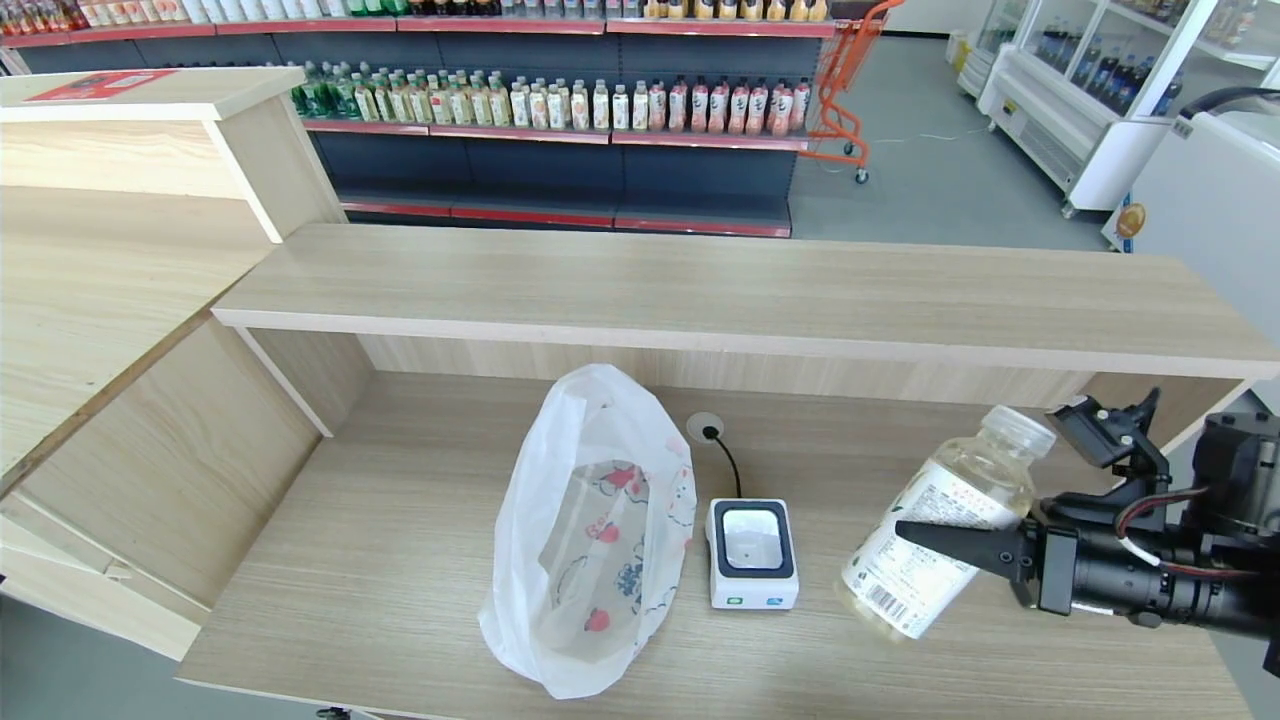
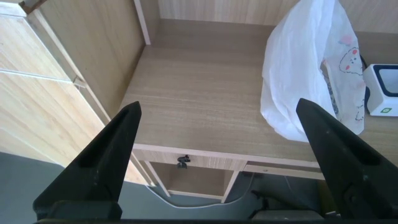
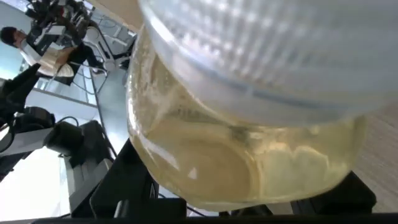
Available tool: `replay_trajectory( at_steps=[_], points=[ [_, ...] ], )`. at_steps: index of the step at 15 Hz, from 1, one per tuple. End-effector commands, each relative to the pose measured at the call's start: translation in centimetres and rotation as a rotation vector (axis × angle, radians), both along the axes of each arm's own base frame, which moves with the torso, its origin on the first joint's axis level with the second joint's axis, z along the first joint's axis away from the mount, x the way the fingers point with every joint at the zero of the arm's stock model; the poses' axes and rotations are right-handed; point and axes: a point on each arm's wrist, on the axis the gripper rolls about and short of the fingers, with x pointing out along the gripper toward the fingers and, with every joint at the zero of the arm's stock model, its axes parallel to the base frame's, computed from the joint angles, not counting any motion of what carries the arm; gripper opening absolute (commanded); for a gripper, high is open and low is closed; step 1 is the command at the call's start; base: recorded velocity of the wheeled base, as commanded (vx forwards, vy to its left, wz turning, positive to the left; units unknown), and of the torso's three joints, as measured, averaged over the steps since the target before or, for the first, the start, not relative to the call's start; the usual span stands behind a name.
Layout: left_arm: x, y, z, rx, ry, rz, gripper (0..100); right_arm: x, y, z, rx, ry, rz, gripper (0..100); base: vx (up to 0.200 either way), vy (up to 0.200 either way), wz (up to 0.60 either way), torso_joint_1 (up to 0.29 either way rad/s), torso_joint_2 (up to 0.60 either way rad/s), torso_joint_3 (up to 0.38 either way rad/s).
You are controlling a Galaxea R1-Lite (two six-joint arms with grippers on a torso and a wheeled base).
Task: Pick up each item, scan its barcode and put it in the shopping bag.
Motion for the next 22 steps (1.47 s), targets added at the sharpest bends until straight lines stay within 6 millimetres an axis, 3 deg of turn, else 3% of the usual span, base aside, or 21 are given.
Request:
replay_trajectory(
  at_steps=[1, 5, 10, 22],
  points=[
    [0.0, 0.0, 0.0, 0.001, 0.0, 0.0, 100, -1.8, 1.4, 1.5, 0.009, -0.055, 0.085, 0, 0.0, 0.0, 0.0, 0.0, 0.0, 0.0],
    [0.0, 0.0, 0.0, 0.001, 0.0, 0.0, 100, -2.9, 3.7, 1.6, 0.009, -0.051, 0.202, 0, 0.0, 0.0, 0.0, 0.0, 0.0, 0.0],
    [0.0, 0.0, 0.0, 0.0, 0.001, 0.0, 100, -4.7, 4.7, 1.9, -0.002, 0.009, 0.28, 0, 0.0, 0.0, 0.0, 0.0, 0.0, 0.0],
    [0.0, 0.0, 0.0, 0.0, 0.0, 0.0, 100, -4.5, 5.5, 1.1, -0.066, -0.039, 0.269, 0, 0.0, 0.0, 0.0, 0.0, 0.0, 0.0]
  ],
)
